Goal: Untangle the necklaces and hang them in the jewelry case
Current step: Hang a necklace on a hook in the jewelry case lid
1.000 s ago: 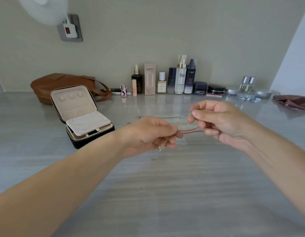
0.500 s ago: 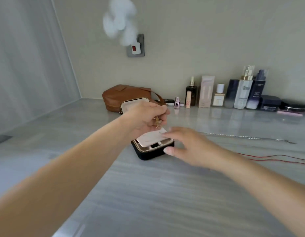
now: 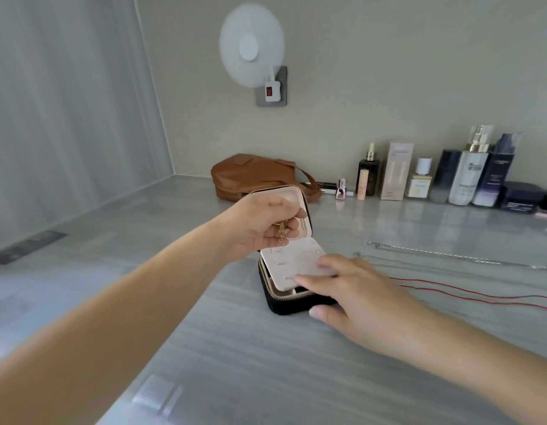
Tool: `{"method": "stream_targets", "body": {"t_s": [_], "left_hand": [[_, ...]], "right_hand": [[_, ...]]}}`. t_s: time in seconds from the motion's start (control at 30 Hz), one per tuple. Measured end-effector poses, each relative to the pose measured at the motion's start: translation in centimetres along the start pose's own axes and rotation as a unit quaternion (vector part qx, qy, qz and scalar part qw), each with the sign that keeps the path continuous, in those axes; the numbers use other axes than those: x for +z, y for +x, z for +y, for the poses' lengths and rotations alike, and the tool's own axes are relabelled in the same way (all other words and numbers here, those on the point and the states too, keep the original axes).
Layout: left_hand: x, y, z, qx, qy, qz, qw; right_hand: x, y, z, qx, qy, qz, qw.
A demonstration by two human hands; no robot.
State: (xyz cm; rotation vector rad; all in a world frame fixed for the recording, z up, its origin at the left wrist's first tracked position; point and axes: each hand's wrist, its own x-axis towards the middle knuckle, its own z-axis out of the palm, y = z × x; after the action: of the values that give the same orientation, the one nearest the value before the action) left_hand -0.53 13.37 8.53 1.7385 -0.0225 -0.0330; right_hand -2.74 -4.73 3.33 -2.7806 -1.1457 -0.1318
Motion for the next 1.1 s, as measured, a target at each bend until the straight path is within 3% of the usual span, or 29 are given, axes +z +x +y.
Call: {"method": "stream_targets", "body": {"t_s": [0.33,0.43,0.5,0.6,0.77,0.83,0.93,1.1], "left_hand": [[0.3,-1.8,0.1,-0.001,0.025,-0.037,0.999],[0.2,-2.2,0.3,0.008,0.057,-0.053,0.997],[0.1,-2.5,0.5,0.02,0.086,-0.054,0.995],[-0.2,-2.6,0.8,0.034,0.121,-0.038,0.991],[-1.3,-2.3,0.5,0.05,0.186,0.017,0.981],[-1.5,-2.3,0.2,0.069,0.186,0.04,0.979],[-1.5,-2.1,-0.3,0.106,0.221,0.083,0.966],[-2.0,-1.0,-1.3,0.178,0.354,0.175,0.901]], "right_hand": [[-2.3,-3.2,-2.9,0.001,-0.011,-0.013,1.0],[-4.6,-0.5,-1.2,0.058,0.082,0.145,0.984],[-5.4,2.2,0.2,0.094,0.23,0.223,0.943],[-5.0,5.6,0.6,0.049,0.449,0.123,0.884],[-4.2,6.8,0.9,0.019,0.515,-0.001,0.857],[-4.1,6.8,1.2,0.016,0.492,-0.014,0.87],[-4.0,7.6,1.9,0.018,0.433,0.04,0.901],[-4.0,9.5,1.4,-0.004,0.338,0.116,0.934]]}}
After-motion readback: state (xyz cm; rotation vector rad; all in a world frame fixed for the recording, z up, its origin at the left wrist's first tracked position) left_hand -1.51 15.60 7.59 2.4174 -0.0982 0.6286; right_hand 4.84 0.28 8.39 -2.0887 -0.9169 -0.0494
